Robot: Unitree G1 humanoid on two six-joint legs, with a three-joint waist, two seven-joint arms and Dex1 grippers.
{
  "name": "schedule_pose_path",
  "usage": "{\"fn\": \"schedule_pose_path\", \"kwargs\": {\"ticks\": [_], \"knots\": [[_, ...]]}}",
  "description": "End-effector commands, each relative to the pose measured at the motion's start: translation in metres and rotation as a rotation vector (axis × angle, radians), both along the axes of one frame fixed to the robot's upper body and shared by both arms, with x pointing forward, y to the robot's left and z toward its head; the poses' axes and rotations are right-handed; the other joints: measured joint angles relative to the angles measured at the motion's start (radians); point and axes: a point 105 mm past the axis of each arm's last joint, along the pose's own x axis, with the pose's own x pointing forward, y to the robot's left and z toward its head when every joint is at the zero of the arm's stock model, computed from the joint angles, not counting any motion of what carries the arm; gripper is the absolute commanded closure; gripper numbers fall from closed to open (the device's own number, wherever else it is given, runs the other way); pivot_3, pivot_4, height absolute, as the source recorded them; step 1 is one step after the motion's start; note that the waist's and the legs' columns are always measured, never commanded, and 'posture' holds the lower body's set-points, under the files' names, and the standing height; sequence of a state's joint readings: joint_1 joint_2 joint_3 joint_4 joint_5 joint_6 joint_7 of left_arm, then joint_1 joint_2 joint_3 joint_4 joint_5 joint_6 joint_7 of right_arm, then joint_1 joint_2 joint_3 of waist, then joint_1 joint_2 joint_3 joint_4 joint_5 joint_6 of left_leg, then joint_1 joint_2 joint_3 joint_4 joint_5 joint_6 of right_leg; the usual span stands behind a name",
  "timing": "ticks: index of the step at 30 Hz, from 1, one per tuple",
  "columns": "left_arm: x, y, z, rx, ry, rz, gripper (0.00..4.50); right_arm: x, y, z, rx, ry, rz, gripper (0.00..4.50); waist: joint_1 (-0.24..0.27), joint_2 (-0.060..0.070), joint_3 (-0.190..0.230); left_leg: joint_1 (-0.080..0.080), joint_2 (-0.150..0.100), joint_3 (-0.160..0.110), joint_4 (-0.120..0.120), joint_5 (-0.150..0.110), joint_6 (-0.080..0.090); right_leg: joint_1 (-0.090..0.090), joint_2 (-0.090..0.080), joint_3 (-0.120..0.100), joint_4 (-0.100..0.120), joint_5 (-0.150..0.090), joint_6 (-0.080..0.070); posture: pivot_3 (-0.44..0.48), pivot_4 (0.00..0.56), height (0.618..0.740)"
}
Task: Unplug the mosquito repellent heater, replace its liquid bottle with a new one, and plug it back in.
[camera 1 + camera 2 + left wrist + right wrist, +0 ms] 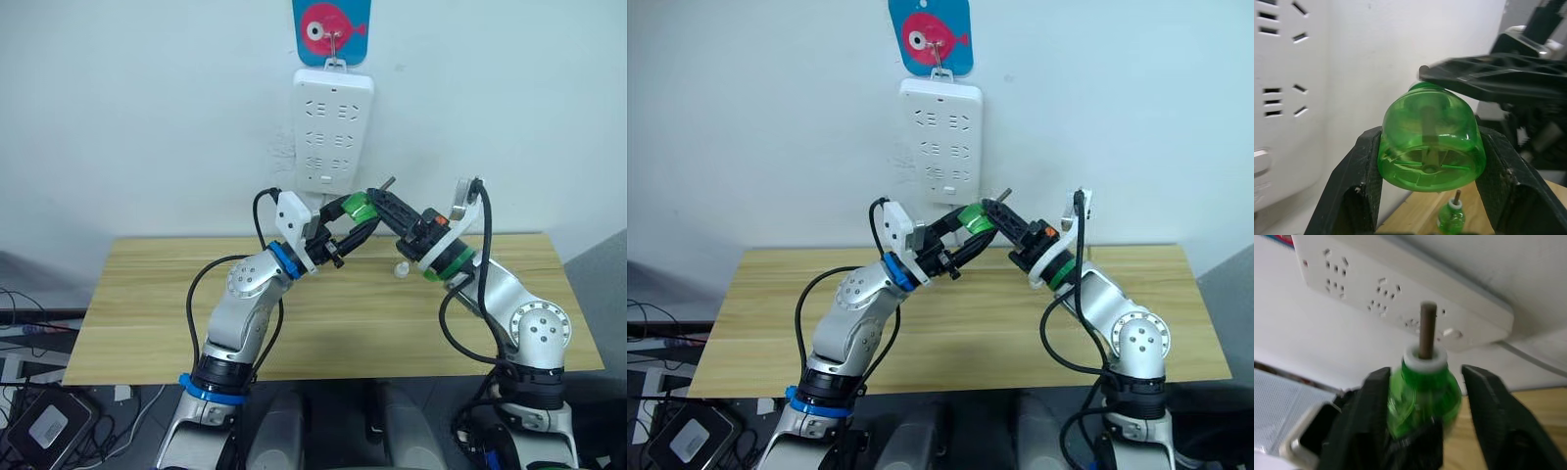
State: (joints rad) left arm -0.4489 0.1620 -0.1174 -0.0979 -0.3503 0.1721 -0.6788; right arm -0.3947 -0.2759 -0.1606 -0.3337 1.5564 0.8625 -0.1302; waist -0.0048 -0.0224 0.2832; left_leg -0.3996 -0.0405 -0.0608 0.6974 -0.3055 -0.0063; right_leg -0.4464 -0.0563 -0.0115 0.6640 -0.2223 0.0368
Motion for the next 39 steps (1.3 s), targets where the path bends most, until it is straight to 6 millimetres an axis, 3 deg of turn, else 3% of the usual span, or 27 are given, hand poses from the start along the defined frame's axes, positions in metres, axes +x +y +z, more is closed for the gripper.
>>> {"fn": "schedule_pose_path", "kwargs": {"ticks": [1, 3, 4, 6, 9, 12, 17, 19, 39], "knots": [[-0.003, 0.003, 0.005, 0.02, -0.021, -0.062, 2.23, -0.025, -0.016, 0.001, -0.162, -0.055, 0.111, 0.92, 0.003, 0.0, 0.0, 0.0, 0.0, 0.0, 0.0, 0.0, 0.0, 0.0, 0.0, 0.0, 0.0, 0.0, 0.0, 0.01, 0.256, 0.74], [-0.003, 0.009, 0.0, 0.053, -0.011, -0.086, 2.23, -0.032, -0.039, -0.009, -0.347, -0.032, 0.141, 0.17, 0.002, 0.0, 0.0, 0.0, 0.0, 0.0, 0.0, -0.001, 0.001, 0.001, 0.0, -0.001, -0.001, 0.0, 0.0, 0.006, 0.261, 0.74], [-0.003, 0.013, -0.003, 0.066, 0.001, -0.095, 2.23, -0.035, -0.056, -0.02, -0.501, -0.003, 0.138, 0.04, 0.002, 0.0, 0.0, 0.0, 0.0, 0.001, 0.0, -0.001, 0.002, 0.001, 0.0, 0.0, -0.001, 0.0, 0.0, 0.003, 0.263, 0.74], [-0.003, 0.019, -0.007, 0.078, 0.005, -0.089, 2.23, -0.033, -0.093, -0.041, -0.766, 0.073, 0.087, 0.04, 0.002, 0.0, 0.0, 0.0, 0.0, 0.002, 0.001, -0.003, 0.005, 0.002, 0.0, 0.0, -0.002, 0.0, 0.0, -0.001, 0.267, 0.74], [-0.005, 0.022, -0.01, 0.078, 0.011, -0.085, 2.23, -0.033, -0.133, -0.056, -0.984, 0.147, 0.036, 0.04, 0.002, 0.0, 0.0, 0.001, 0.001, 0.003, 0.001, -0.003, 0.006, 0.003, 0.0, -0.001, -0.003, 0.0, 0.0, 0.002, 0.268, 0.74], [-0.007, 0.023, -0.014, 0.076, 0.018, -0.078, 2.23, -0.033, -0.167, -0.07, -1.11, 0.245, -0.025, 0.04, 0.001, 0.0, 0.0, 0.002, 0.002, 0.004, 0.001, -0.003, 0.006, 0.003, 0.0, 0.0, -0.002, 0.0, 0.0, 0.01, 0.272, 0.74], [-0.014, 0.021, -0.017, 0.066, 0.026, -0.073, 2.23, -0.023, -0.206, -0.092, -1.223, 0.35, -0.175, 0.04, 0.004, -0.001, 0.001, 0.002, 0.002, 0.004, 0.001, -0.002, 0.004, 0.003, 0.0, 0.0, -0.003, 0.0, 0.0, 0.043, 0.274, 0.74], [-0.015, 0.023, -0.018, 0.065, 0.028, -0.062, 2.23, -0.021, -0.215, -0.099, -1.249, 0.382, -0.202, 0.04, 0.006, -0.001, 0.001, 0.002, 0.002, 0.004, 0.001, -0.002, 0.003, 0.003, -0.001, 0.0, -0.003, 0.0, 0.0, 0.052, 0.276, 0.74], [-0.021, 0.026, -0.021, 0.091, 0.047, -0.057, 2.23, -0.006, -0.233, -0.136, -1.241, 0.481, -0.203, 0.04, 0.017, -0.001, 0.001, 0.002, 0.001, 0.004, 0.001, -0.002, 0.003, 0.003, -0.001, 0.001, -0.004, 0.0, 0.0, 0.069, 0.292, 0.74]]}}
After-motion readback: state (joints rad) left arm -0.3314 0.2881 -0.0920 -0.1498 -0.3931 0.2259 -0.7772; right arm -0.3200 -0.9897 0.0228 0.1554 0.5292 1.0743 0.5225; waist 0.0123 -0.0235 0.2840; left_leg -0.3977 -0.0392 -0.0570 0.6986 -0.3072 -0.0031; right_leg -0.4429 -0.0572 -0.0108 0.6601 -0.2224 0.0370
